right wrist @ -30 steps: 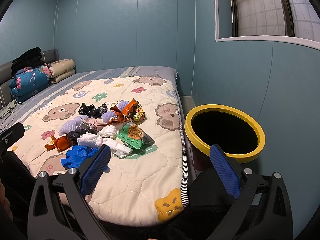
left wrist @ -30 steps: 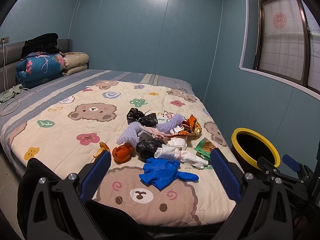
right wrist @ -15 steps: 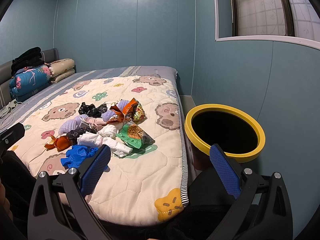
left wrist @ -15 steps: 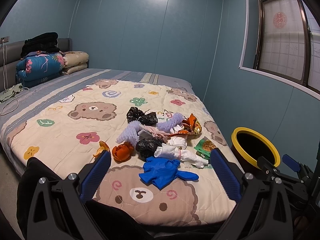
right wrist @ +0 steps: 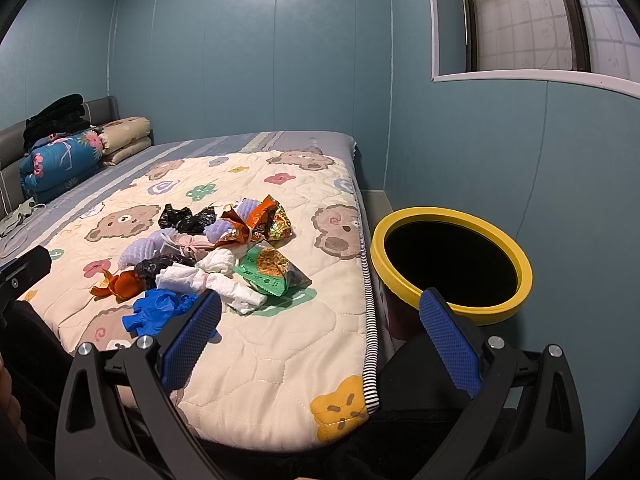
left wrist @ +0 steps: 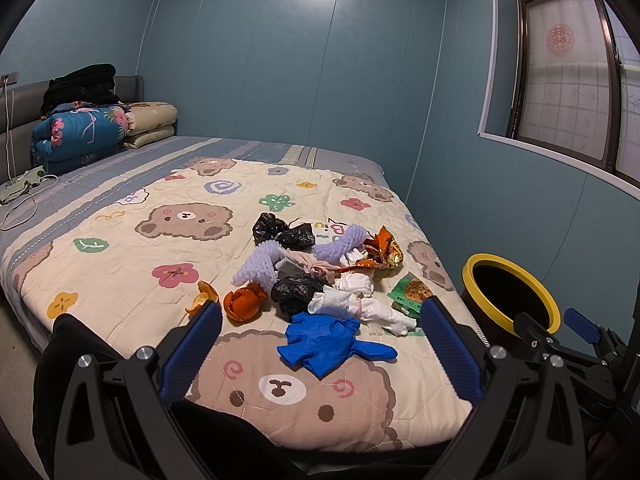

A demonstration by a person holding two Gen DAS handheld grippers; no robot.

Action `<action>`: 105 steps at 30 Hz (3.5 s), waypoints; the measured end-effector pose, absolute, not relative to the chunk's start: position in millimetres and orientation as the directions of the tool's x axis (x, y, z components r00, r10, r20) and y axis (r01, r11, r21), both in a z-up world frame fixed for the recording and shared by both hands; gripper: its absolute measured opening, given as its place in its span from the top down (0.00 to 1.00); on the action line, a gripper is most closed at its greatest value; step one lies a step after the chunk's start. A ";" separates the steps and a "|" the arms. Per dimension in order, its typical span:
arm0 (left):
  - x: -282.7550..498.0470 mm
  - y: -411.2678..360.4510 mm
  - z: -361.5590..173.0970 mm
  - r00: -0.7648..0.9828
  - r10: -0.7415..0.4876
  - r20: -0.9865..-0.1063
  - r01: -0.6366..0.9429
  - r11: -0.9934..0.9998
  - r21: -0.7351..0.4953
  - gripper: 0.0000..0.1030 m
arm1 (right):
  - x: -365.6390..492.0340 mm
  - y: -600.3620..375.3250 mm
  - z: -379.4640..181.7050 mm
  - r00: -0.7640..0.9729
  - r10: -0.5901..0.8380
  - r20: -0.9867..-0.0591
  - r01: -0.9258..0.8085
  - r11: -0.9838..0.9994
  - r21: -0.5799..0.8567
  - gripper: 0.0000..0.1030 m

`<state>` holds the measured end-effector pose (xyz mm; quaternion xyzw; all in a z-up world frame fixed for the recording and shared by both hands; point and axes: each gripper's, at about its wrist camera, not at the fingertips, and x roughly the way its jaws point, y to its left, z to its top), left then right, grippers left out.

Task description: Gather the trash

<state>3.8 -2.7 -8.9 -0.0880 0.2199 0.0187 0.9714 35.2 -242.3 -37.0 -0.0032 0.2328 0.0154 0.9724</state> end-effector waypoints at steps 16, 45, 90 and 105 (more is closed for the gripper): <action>4.4 -8.2 -17.8 0.893 -0.007 -0.450 -0.076 0.983 -0.165 0.07 | 35.7 -249.1 -34.4 0.891 0.047 -0.452 -0.032 0.999 0.041 0.08; 126.1 112.4 -54.9 0.567 0.029 -0.823 -0.184 0.979 -0.092 0.07 | 182.5 -217.6 -71.7 0.598 0.290 -0.747 -0.332 0.938 0.098 0.08; 197.8 137.7 -134.5 0.533 0.040 -0.845 -0.109 0.994 -0.022 0.81 | 272.2 -203.5 -135.4 0.409 0.376 -0.832 -0.254 0.922 0.292 0.82; 165.9 127.1 -81.9 0.604 -0.017 -0.797 -0.100 0.990 -0.096 0.84 | 252.4 -237.2 -88.6 0.516 0.532 -0.671 -0.283 0.846 0.453 0.89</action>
